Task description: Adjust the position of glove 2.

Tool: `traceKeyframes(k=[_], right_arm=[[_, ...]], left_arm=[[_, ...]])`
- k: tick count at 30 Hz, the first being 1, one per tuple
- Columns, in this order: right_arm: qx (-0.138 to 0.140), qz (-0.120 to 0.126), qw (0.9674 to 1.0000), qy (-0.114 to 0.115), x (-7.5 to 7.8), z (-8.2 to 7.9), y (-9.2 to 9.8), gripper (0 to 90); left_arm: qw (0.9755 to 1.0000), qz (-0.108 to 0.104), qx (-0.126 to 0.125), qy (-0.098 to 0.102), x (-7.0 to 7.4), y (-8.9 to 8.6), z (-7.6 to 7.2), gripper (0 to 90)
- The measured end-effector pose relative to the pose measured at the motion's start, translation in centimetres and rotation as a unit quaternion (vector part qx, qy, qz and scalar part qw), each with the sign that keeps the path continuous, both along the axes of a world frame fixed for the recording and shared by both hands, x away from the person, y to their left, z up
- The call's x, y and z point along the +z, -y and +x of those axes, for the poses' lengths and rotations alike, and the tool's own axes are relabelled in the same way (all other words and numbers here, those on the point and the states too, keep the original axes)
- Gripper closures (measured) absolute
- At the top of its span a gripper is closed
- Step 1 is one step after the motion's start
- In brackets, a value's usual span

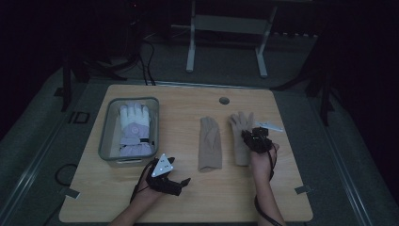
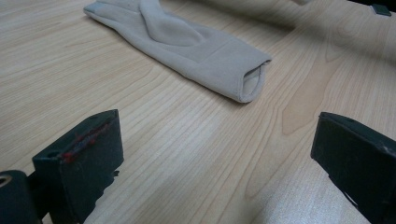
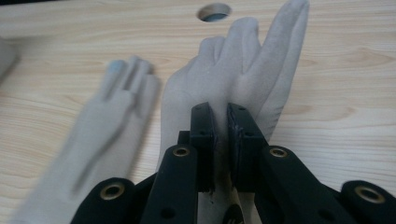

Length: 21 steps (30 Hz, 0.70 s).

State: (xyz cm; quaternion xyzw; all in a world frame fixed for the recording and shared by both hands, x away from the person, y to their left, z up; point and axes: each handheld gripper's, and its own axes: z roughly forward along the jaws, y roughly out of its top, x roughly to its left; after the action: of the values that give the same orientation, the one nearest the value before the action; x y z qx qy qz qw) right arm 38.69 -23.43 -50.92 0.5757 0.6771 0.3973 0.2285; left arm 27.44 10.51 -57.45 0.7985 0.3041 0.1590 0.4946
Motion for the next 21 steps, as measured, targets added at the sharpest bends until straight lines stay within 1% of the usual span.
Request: traceKeyframes(k=[2, 4, 6, 7, 9, 10, 11, 15, 16, 17, 18, 19, 21], right_arm=[[-0.004, 0.005, 0.9999, 0.011, 0.5, -0.2, -0.9, 81.8], [-0.001, 0.020, 0.9997, 0.016, 1.0, -0.4, -1.6, 81.7], [0.002, 0.020, 0.9995, 0.025, 1.5, -0.5, -2.8, 81.7], [0.005, 0.027, 0.9993, 0.025, 1.7, -0.5, -3.3, 81.7], [0.006, 0.035, 0.9990, 0.026, 1.9, -0.6, -4.3, 81.7], [0.008, 0.041, 0.9989, 0.023, 1.9, -0.6, -4.9, 81.6], [0.011, 0.043, 0.9987, 0.023, 1.9, -0.7, -5.5, 81.6], [0.018, 0.039, 0.9988, 0.022, 1.7, -0.7, -7.6, 81.6], [0.020, 0.039, 0.9988, 0.022, 1.5, -0.7, -8.1, 81.4], [0.024, 0.047, 0.9985, 0.018, 1.2, -0.6, -8.5, 81.4], [0.024, 0.047, 0.9985, 0.016, 1.0, -0.6, -8.9, 81.4], [0.021, 0.039, 0.9989, 0.017, 0.7, -0.6, -9.2, 81.3], [0.017, 0.045, 0.9988, 0.007, 0.1, -0.5, -9.7, 81.3]], left_arm=[[1.0000, 0.000, 0.000, 0.000, 0.0, 0.0, 0.0, 2.6], [1.0000, 0.001, -0.001, -0.001, 0.0, 0.0, 0.0, 2.5], [1.0000, 0.002, -0.001, -0.001, 0.0, 0.0, 0.0, 2.5], [1.0000, 0.002, -0.002, -0.001, 0.0, 0.0, 0.0, 2.6], [1.0000, 0.001, -0.002, -0.001, 0.0, 0.0, 0.0, 2.6], [1.0000, 0.001, -0.002, -0.001, 0.0, 0.0, 0.0, 2.5], [1.0000, 0.002, -0.002, 0.000, 0.0, 0.0, 0.0, 2.6], [1.0000, 0.004, -0.003, 0.003, 0.0, 0.1, -0.1, 2.6], [1.0000, 0.004, -0.003, 0.003, 0.0, 0.1, -0.1, 2.5], [1.0000, 0.004, -0.004, 0.004, 0.0, 0.1, -0.1, 2.6], [1.0000, 0.004, -0.004, 0.004, 0.0, 0.1, -0.1, 2.6], [1.0000, 0.003, -0.004, 0.004, 0.0, 0.0, -0.1, 2.6], [1.0000, 0.003, -0.005, 0.004, 0.0, 0.0, -0.1, 2.5]])
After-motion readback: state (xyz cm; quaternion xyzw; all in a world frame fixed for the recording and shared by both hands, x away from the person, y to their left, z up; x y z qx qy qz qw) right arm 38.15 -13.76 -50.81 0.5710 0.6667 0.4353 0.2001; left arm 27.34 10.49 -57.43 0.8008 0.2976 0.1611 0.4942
